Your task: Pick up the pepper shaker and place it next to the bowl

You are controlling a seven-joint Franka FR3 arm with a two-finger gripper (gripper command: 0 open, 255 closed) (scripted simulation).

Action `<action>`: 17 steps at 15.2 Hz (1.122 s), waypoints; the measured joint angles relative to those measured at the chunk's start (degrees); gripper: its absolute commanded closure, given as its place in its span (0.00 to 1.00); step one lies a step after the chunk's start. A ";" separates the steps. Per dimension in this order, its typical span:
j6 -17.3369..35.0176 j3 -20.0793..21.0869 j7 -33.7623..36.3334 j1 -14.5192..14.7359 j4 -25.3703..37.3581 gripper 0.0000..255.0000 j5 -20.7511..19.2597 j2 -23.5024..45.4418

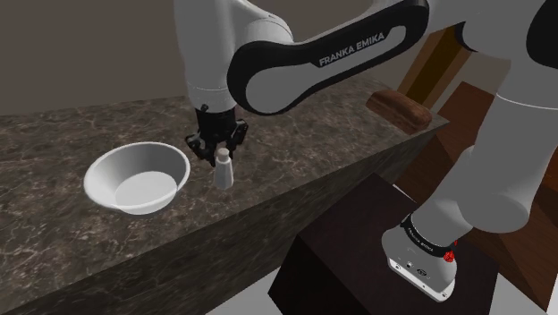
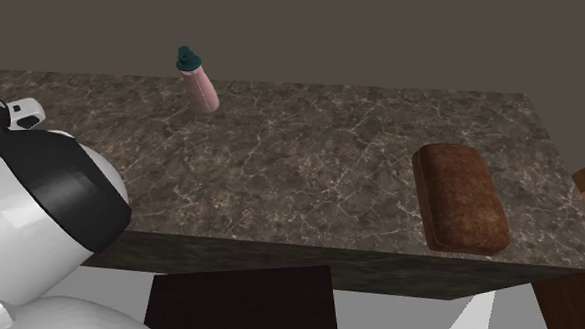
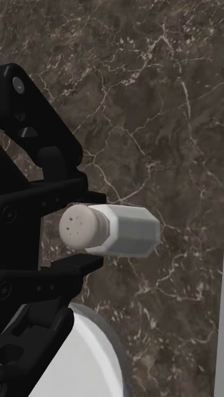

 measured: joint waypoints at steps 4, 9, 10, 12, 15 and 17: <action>1.94 -0.31 0.65 0.15 -1.13 1.00 -0.82 1.03; 2.14 -0.33 0.77 0.21 -1.21 1.00 -0.92 1.16; 2.15 -0.33 0.78 0.21 -1.21 0.00 -0.92 1.16; 2.15 -0.33 0.78 0.21 -1.21 0.00 -0.93 1.16; 2.15 -0.33 0.78 0.21 -1.21 0.00 -0.93 1.16; 1.37 -0.20 0.66 0.26 -0.63 0.00 -0.68 0.91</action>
